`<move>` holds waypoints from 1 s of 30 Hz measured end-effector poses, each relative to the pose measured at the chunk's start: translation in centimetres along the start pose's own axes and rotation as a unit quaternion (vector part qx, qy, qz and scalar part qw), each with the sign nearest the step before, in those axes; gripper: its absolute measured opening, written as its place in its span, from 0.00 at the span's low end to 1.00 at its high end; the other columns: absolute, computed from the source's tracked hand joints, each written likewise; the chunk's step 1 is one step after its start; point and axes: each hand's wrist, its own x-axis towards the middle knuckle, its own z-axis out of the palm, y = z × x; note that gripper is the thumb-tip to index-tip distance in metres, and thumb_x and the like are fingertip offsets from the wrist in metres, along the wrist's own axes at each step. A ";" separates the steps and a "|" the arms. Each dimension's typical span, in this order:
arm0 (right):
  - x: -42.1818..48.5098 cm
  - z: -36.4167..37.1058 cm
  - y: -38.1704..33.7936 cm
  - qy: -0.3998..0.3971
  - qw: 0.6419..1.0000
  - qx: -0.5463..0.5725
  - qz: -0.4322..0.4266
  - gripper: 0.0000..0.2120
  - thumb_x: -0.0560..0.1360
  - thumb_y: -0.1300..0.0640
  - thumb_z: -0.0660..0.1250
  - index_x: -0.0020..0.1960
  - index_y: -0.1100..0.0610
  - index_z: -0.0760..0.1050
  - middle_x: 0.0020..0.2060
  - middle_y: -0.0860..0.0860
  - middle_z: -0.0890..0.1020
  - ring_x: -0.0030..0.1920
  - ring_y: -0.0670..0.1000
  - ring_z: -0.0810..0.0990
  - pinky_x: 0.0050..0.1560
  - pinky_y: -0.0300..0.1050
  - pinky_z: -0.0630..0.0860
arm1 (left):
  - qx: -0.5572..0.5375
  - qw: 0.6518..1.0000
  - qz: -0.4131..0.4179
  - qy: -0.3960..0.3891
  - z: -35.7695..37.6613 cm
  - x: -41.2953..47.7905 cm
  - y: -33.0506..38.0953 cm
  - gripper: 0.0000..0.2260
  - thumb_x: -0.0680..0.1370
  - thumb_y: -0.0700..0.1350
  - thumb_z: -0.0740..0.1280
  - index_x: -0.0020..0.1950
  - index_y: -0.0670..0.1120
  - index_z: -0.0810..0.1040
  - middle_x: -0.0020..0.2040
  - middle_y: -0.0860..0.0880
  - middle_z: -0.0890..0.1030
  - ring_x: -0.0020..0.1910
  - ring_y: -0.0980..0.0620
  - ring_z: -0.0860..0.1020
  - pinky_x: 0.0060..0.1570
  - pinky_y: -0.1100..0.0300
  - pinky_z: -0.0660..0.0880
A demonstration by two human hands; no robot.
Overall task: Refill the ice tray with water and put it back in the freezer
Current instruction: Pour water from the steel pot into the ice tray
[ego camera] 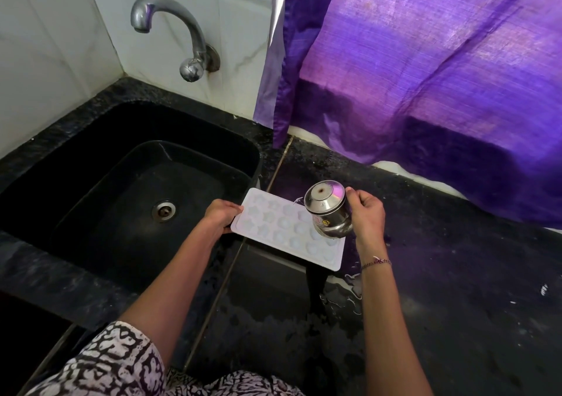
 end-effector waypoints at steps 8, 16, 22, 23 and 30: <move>-0.1 0.0 0.2 0.000 1.000 -0.001 0.002 0.20 0.75 0.50 0.65 0.27 0.52 0.65 0.24 0.48 0.69 0.32 0.49 0.67 0.37 0.47 0.65 | -0.012 1.000 -0.002 -0.005 0.0 -0.4 0.3 0.09 0.77 0.37 0.67 0.37 0.44 0.76 0.38 0.47 0.77 0.34 0.52 0.76 0.21 0.65 0.74; -0.2 -0.4 0.2 -0.008 0.998 0.058 0.039 0.19 0.76 0.53 0.65 0.28 0.53 0.66 0.24 0.48 0.69 0.30 0.47 0.66 0.36 0.44 0.65 | -0.016 1.000 -0.007 -0.006 0.0 -0.4 0.2 0.09 0.77 0.38 0.67 0.37 0.43 0.77 0.38 0.47 0.77 0.35 0.52 0.76 0.29 0.60 0.72; 0.4 -1.8 0.4 -0.002 0.995 0.086 0.046 0.19 0.76 0.55 0.65 0.28 0.53 0.66 0.25 0.49 0.68 0.28 0.46 0.64 0.32 0.42 0.63 | -0.019 1.000 -0.010 -0.004 0.1 -0.3 0.2 0.08 0.77 0.37 0.66 0.38 0.43 0.76 0.38 0.47 0.77 0.35 0.52 0.76 0.29 0.60 0.72; 0.5 -2.0 0.6 0.001 0.995 0.085 0.046 0.20 0.76 0.55 0.65 0.27 0.53 0.65 0.25 0.50 0.68 0.28 0.46 0.64 0.33 0.43 0.63 | -0.018 1.000 -0.011 -0.004 0.1 -0.3 0.2 0.08 0.77 0.38 0.67 0.38 0.43 0.76 0.38 0.47 0.77 0.35 0.52 0.76 0.29 0.60 0.72; 0.9 -3.0 1.3 0.015 0.996 0.078 0.046 0.20 0.74 0.53 0.67 0.25 0.52 0.69 0.24 0.48 0.71 0.32 0.49 0.68 0.39 0.47 0.66 | -0.030 0.999 -0.013 -0.004 0.1 -0.2 0.1 0.09 0.77 0.38 0.67 0.37 0.44 0.76 0.38 0.48 0.77 0.34 0.52 0.76 0.28 0.60 0.72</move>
